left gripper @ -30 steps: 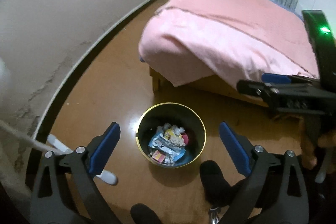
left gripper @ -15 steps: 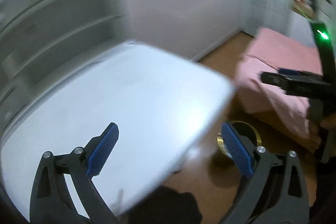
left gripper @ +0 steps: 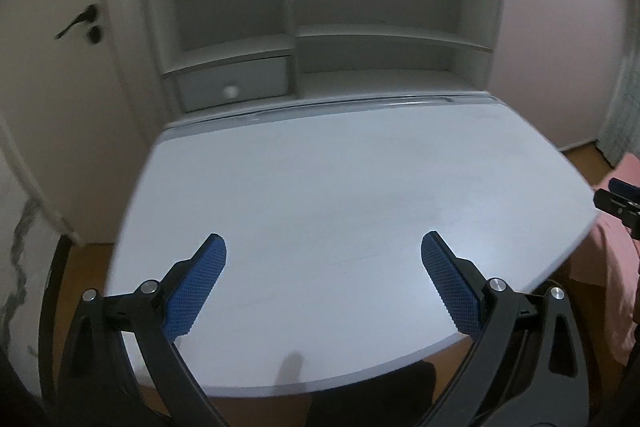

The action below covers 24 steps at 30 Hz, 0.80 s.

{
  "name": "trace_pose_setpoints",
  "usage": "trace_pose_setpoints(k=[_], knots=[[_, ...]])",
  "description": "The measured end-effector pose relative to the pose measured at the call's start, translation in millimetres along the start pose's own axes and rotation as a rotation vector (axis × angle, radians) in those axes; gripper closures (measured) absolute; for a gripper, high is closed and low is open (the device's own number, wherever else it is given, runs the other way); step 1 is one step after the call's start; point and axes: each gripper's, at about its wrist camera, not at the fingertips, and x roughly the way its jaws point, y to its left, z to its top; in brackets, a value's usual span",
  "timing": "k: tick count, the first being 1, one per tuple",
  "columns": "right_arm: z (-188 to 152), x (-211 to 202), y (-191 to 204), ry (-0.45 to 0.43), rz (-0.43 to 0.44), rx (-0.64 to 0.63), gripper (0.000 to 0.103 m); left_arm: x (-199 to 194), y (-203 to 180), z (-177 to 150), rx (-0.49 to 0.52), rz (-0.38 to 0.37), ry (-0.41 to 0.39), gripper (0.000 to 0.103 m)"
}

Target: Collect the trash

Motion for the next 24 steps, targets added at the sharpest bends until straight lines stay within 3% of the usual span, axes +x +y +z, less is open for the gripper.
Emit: trace_pose_setpoints(k=[5,11,24], knots=[[0.2,11.0,36.3,0.012,0.017,-0.049,0.012,-8.8,23.8,-13.9,-0.032,0.046,0.006,0.008],[-0.3,12.7,52.3,0.012,0.037,-0.074,0.012,-17.3,41.2,-22.0,-0.062,0.069,0.005,0.008],[0.5,5.0,61.2,-0.009,0.044,-0.092,0.011,-26.0,41.6,-23.1,-0.052,0.075,-0.01,0.008]])
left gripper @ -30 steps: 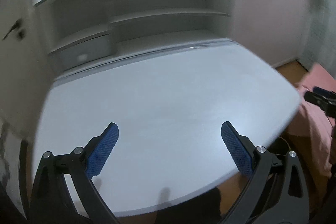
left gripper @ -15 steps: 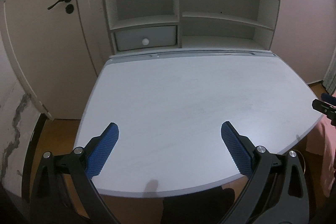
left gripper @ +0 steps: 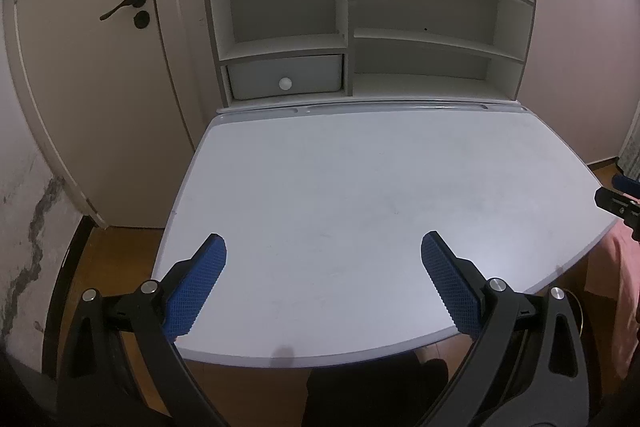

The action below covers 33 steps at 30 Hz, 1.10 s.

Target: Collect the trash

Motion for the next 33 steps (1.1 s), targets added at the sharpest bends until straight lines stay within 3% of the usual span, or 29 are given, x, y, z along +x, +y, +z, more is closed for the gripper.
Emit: trace_pose_setpoints(k=[33], knots=[[2.0,-2.6,-0.6,-0.004,-0.001,-0.001,0.011,1.5,-4.7,-1.8,0.009,0.0,0.006,0.008]])
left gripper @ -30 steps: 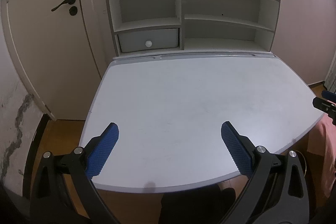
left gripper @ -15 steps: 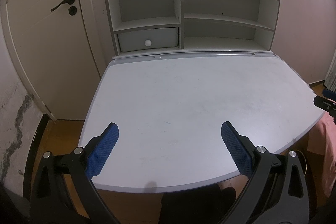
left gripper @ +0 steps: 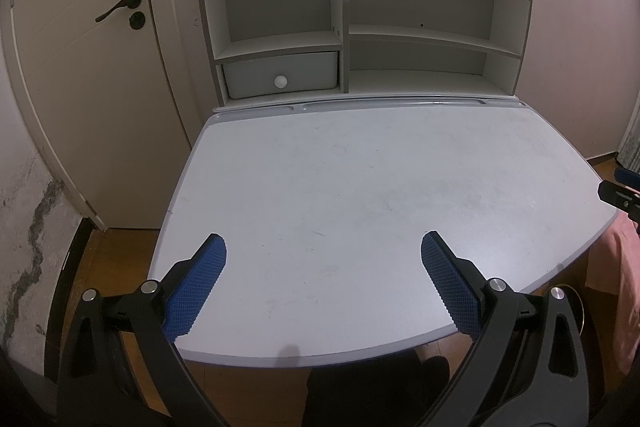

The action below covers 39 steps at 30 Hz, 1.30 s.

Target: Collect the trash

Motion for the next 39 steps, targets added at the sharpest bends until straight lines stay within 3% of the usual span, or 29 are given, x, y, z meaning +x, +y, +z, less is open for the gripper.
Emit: trace_pose_setpoints(k=[39], knots=[[3.4,0.6,0.3,-0.005,-0.002,0.002,0.011,6.3,-0.6,3.5,0.016,-0.012,0.001,0.008]])
